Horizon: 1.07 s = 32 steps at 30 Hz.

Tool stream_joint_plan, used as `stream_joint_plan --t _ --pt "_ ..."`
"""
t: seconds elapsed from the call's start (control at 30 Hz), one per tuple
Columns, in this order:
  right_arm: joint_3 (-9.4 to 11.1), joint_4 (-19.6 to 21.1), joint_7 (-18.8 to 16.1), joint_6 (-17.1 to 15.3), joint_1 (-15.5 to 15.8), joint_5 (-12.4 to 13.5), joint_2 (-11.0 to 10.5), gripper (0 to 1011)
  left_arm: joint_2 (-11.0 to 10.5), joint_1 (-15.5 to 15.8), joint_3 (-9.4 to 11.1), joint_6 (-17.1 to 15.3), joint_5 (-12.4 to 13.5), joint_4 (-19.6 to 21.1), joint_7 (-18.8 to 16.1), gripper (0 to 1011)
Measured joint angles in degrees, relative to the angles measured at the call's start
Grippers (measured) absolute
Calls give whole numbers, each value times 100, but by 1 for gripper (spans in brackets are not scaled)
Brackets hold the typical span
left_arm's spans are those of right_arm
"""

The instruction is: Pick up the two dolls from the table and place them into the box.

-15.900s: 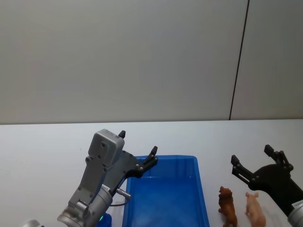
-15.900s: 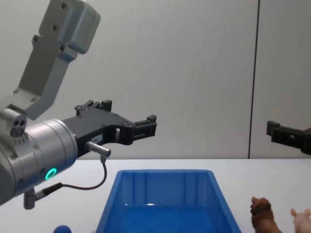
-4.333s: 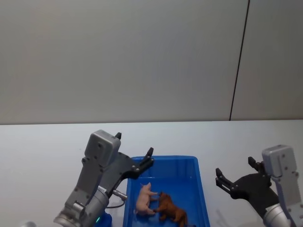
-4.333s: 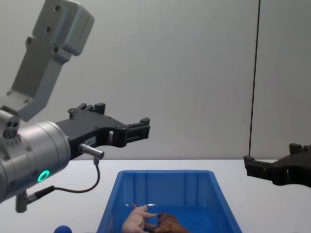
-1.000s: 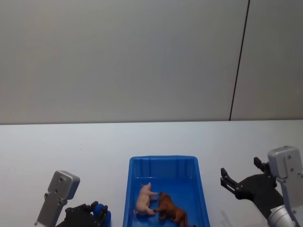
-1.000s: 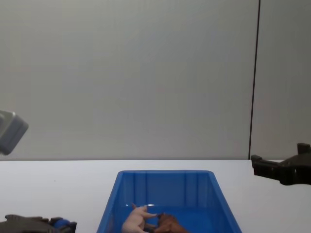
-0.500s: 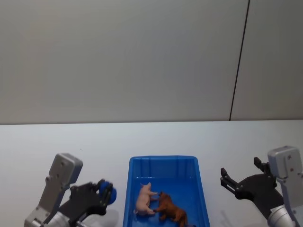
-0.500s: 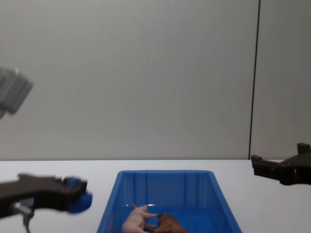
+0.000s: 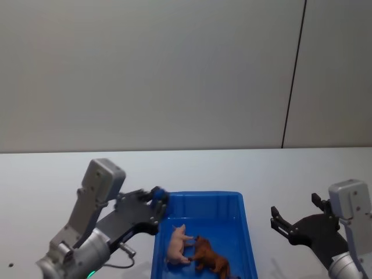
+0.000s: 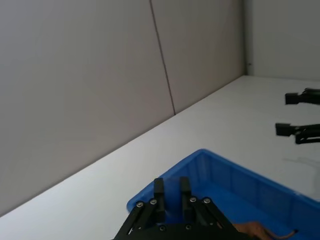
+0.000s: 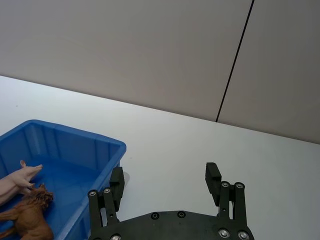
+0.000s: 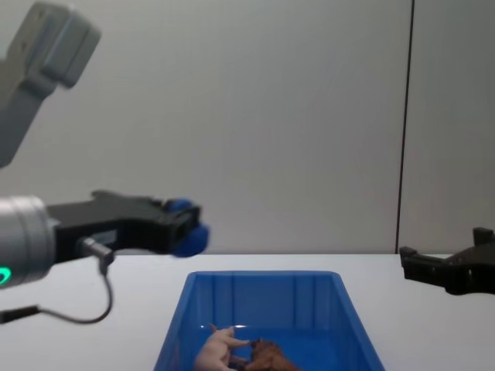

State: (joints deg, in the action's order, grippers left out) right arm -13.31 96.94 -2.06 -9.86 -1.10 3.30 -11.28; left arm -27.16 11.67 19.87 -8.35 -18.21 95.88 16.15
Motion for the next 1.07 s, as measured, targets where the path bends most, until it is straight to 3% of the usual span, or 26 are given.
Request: stream_joint_plan --t 0.03,0.23,0.3,0.7,0.87,1.07 --pt "0 0 0 0 0 0 0 1001 51 51 24 31 18 1 96 193" --pt "0 0 0 0 0 0 0 1001 209 178 101 113 40 -9 346 357" --pt "0 0 0 0 -1 0 0 1001 278 233 136 144 45 -21 445 461" --pt "0 0 0 0 0 0 0 1001 422 344 207 211 55 -45 665 841" --pt "0 0 0 0 0 0 0 1001 458 371 226 228 58 -51 715 973" --pt "0 0 0 0 -1 0 0 1001 480 388 237 239 60 -55 748 1004"
